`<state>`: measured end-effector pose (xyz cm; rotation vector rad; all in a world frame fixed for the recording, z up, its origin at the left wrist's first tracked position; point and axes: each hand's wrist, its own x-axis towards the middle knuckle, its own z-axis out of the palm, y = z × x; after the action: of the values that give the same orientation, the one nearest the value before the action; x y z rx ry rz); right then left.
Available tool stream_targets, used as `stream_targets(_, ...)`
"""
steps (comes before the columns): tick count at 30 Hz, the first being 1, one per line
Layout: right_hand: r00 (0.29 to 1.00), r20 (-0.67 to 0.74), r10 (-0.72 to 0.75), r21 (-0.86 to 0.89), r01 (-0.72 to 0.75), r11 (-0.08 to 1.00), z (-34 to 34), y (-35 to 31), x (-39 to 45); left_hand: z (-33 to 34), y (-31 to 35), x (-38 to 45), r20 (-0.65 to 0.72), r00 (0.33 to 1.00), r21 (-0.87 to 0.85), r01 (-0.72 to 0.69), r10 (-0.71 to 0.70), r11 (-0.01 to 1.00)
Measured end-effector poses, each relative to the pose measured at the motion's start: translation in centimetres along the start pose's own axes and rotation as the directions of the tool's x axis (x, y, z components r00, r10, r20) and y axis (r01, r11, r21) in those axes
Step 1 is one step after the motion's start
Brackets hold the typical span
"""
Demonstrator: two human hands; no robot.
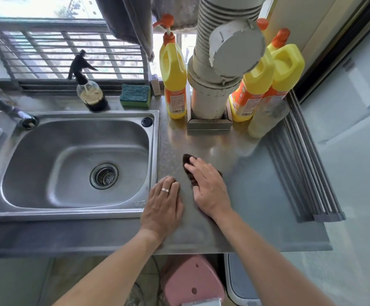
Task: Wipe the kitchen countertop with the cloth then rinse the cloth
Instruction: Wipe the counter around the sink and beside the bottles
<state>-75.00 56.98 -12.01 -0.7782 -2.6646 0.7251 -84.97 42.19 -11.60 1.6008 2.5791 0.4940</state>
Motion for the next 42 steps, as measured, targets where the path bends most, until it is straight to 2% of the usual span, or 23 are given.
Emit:
stream_targets(4,1.000,-0.007,-0.005,0.064,0.005,0.998,0.3,-1.6,-3.5,0.1,-0.1,-0.4,0.002,1.000,-0.009,-0.007,0.007,1.000)
stream_targets(8,0.990,0.093,-0.104,0.155,0.089,0.984,-0.6,-0.8,-7.0,-0.5,0.1,-1.5,0.027,1.000,-0.015,-0.006,0.006,1.000)
stream_targets(10,0.986,0.103,-0.129,0.136,0.115,0.984,-1.8,0.6,-8.3,-1.2,-0.1,-2.2,0.047,0.998,0.004,-0.036,0.036,0.999)
stream_targets(12,1.000,0.001,-0.020,0.067,0.020,0.998,-2.9,2.5,-9.2,-2.0,-0.8,-2.8,0.061,0.997,0.038,-0.053,0.051,0.998)
stream_targets(15,0.955,-0.146,0.257,-0.033,-0.264,0.964,-3.4,3.5,-8.6,-2.7,-2.6,-3.4,0.071,0.997,0.069,-0.045,0.040,0.997)
stream_targets(20,0.931,-0.161,0.327,-0.053,-0.339,0.939,-0.2,1.0,-1.0,-2.3,-4.4,-3.6,0.059,0.990,0.055,-0.131,0.128,0.990)
stream_targets(25,0.969,-0.032,0.246,0.023,-0.245,0.969,2.7,-2.4,7.5,-1.3,-4.7,-3.8,0.028,0.992,0.025,-0.120,0.119,0.992)
stream_targets(29,0.984,0.064,0.164,0.078,-0.169,0.983,3.6,-4.5,10.2,-1.6,-4.9,-3.6,0.020,0.989,0.012,-0.146,0.146,0.989)
stream_targets(32,0.995,0.053,0.082,0.126,-0.088,0.988,3.3,-4.8,9.4,-2.0,-5.4,-3.5,0.057,0.983,0.014,-0.174,0.173,0.985)
stream_targets(34,0.998,-0.012,0.057,0.160,-0.055,0.986,3.3,-4.6,8.6,-2.3,-5.7,-3.1,0.073,0.979,0.005,-0.193,0.192,0.981)
stream_targets(36,0.983,-0.127,0.133,0.126,-0.117,0.985,3.9,-4.2,8.6,-2.7,-6.0,-2.3,0.065,0.980,-0.021,-0.188,0.189,0.982)
stream_targets(39,0.900,-0.263,0.347,-0.007,-0.362,0.932,5.1,-4.7,10.1,-3.0,-6.1,-0.6,0.032,0.989,-0.054,-0.145,0.147,0.988)
stream_targets(40,0.885,-0.272,0.377,-0.035,-0.400,0.916,5.5,-5.1,11.0,-3.0,-6.2,0.0,0.027,0.990,-0.065,-0.134,0.136,0.989)
stream_targets(42,0.901,-0.239,0.361,-0.066,-0.386,0.920,6.2,-5.8,13.1,-3.0,-6.5,0.7,0.032,0.990,-0.083,-0.134,0.137,0.987)
